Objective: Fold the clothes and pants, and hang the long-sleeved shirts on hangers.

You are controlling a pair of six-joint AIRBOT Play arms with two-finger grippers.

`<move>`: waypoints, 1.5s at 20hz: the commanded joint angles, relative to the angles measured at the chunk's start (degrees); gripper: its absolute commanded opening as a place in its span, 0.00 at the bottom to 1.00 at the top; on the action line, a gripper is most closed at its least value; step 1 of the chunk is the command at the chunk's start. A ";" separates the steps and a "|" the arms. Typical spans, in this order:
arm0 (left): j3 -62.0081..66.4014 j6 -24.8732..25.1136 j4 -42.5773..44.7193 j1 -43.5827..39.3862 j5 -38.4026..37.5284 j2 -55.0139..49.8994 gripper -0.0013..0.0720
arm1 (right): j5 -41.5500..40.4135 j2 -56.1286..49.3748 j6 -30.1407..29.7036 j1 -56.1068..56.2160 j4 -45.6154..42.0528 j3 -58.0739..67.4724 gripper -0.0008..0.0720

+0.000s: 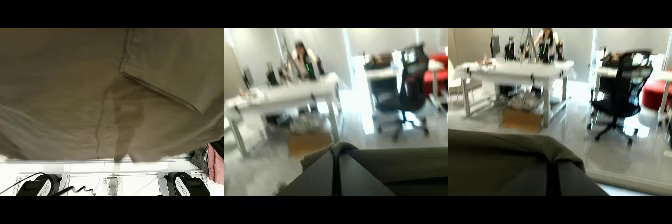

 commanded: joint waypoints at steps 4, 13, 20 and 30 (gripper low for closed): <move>-9.22 0.22 -6.99 -0.15 -11.72 -20.59 0.05 | 21.40 -24.72 0.55 0.04 -0.28 0.09 0.03; -10.54 4.20 -7.61 -4.11 -4.94 -58.40 0.05 | 10.25 -58.29 0.52 0.04 -1.53 -2.73 0.03; -10.38 4.20 -7.50 -6.45 3.17 -60.15 0.05 | 3.34 -62.27 0.55 0.00 -2.03 -2.73 0.03; -10.36 4.24 1.70 -6.43 -30.16 -55.82 0.05 | 39.19 -62.27 2.25 0.07 -13.55 -2.73 0.03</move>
